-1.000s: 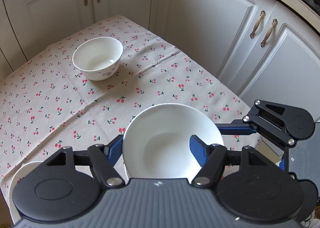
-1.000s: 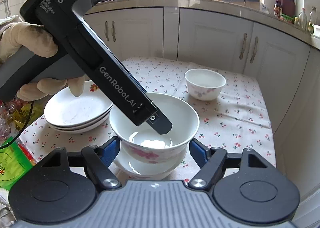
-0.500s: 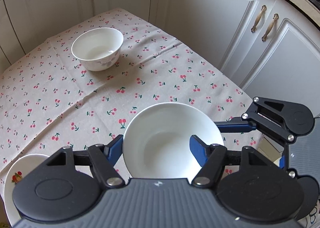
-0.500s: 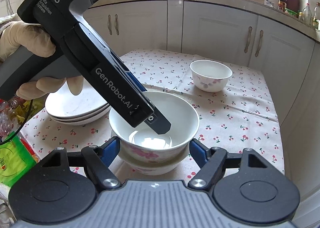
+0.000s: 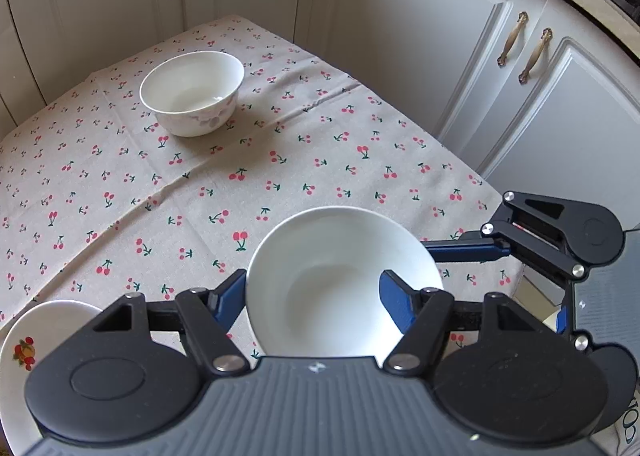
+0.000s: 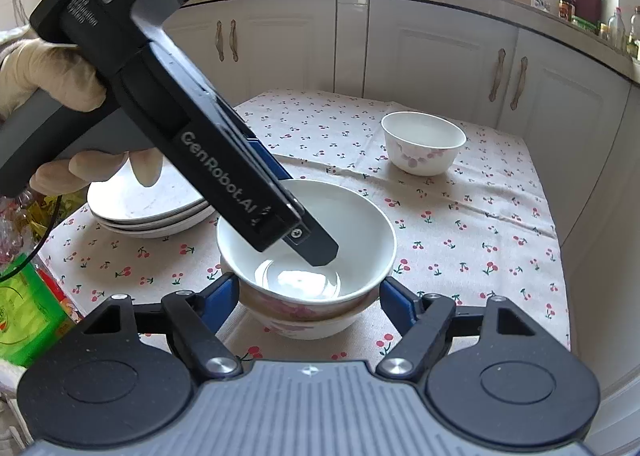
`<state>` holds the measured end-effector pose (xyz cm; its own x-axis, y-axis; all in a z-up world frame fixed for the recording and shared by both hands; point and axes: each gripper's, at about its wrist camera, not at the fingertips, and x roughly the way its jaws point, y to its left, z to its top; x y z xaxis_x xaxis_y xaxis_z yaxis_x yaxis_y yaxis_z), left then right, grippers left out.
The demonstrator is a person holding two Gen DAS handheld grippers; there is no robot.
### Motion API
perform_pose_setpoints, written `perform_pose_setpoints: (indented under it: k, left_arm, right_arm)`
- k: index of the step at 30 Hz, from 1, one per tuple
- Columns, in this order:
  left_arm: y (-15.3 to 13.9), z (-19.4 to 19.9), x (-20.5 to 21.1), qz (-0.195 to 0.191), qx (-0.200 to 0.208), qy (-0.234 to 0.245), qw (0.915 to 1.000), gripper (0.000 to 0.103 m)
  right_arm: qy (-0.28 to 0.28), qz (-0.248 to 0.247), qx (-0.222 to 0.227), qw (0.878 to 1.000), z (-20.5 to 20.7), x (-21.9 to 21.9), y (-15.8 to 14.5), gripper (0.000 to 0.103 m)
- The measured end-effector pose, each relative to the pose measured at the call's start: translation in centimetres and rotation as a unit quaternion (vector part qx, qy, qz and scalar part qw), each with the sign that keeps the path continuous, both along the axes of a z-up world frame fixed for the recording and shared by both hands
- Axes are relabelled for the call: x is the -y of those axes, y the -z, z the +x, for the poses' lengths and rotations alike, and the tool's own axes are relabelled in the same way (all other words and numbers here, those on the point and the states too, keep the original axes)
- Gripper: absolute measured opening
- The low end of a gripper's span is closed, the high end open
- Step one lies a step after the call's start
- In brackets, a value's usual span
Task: Organize plates and bowls
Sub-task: 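Lower the held bowl into the placed bowl with the left tool, then move the left tool to the plain white bowl and grip its rim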
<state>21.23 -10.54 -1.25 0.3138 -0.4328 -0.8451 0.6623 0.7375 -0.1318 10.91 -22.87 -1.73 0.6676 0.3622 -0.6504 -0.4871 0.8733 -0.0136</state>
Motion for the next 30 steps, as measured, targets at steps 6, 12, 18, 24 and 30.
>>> perform_pose_setpoints:
  k: [6,12,18,24,30]
  left_arm:
    - [-0.4,-0.3,-0.3,-0.001,0.011,0.003,0.9999,0.081]
    - [-1.4,-0.2,-1.2,-0.012,0.027,-0.005,0.9995,0.082]
    - [-3.2,0.9,-1.9,-0.024,0.058,-0.017,0.9979,0.087]
    - [-4.2,5.6,-2.3,-0.035,0.07,-0.049,0.9957,0.087]
    - [-3.1,11.6,-1.2,-0.024,0.06,-0.068,0.9956,0.087]
  right_arm:
    - [-0.005,0.001,0.007,1.0,-0.4,0.0,-0.3,0.085]
    - [-0.016,0.015,0.028,0.999,-1.1,0.2,-1.7,0.089]
    - [-0.015,0.006,0.062,0.998,-0.5,0.5,-3.4,0.091]
    - [-0.005,0.004,0.076,0.997,3.5,2.2,-4.5,0.091]
    - [0.006,0.003,0.06,0.998,9.5,3.3,-4.7,0.091]
